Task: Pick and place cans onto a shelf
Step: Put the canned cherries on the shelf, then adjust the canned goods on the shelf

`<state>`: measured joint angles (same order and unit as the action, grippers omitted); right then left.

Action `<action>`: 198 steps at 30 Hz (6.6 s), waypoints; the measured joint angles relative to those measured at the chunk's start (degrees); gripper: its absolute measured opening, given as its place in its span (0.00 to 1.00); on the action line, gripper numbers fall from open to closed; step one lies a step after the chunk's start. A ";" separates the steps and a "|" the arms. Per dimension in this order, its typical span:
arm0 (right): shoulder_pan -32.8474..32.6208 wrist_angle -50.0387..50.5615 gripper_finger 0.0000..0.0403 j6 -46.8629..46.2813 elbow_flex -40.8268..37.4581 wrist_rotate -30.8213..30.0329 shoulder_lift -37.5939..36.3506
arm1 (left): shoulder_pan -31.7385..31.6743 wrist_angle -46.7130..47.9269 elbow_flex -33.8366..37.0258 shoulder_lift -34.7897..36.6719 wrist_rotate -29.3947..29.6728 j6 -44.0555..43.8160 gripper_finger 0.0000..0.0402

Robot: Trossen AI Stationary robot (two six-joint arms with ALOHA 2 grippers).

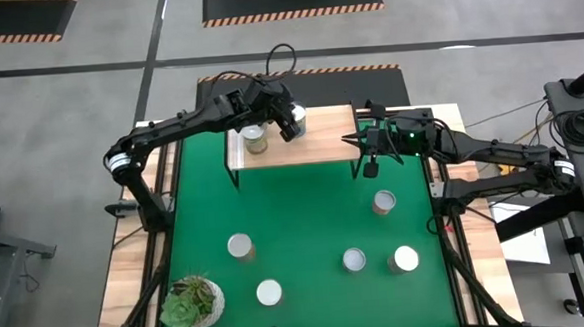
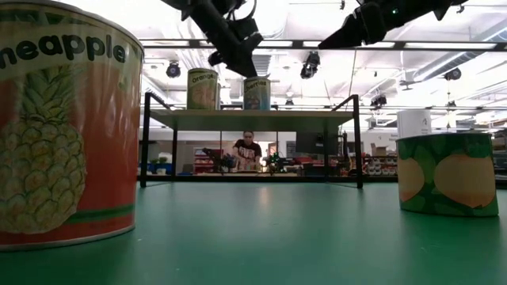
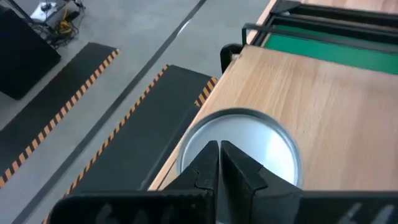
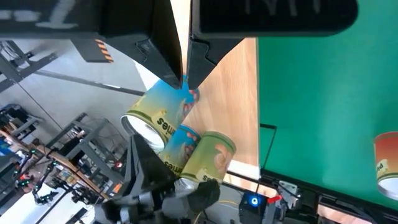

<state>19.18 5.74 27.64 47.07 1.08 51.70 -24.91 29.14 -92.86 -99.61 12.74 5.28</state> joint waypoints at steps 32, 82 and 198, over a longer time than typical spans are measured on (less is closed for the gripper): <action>0.00 1.07 0.03 -0.20 0.00 -0.22 0.00 | 0.57 24.16 -9.72 1.72 13.91 -1.84 0.00; 0.00 1.09 0.03 -0.63 0.00 -0.27 0.00 | 0.13 38.99 -9.27 2.05 10.40 -4.65 0.00; 4.00 32.36 0.03 -16.64 62.16 5.06 54.38 | 31.19 -29.42 58.49 64.08 15.78 8.63 0.00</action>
<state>23.18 38.09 10.99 109.23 6.14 106.08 6.28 -0.27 -34.37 -35.53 28.51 13.91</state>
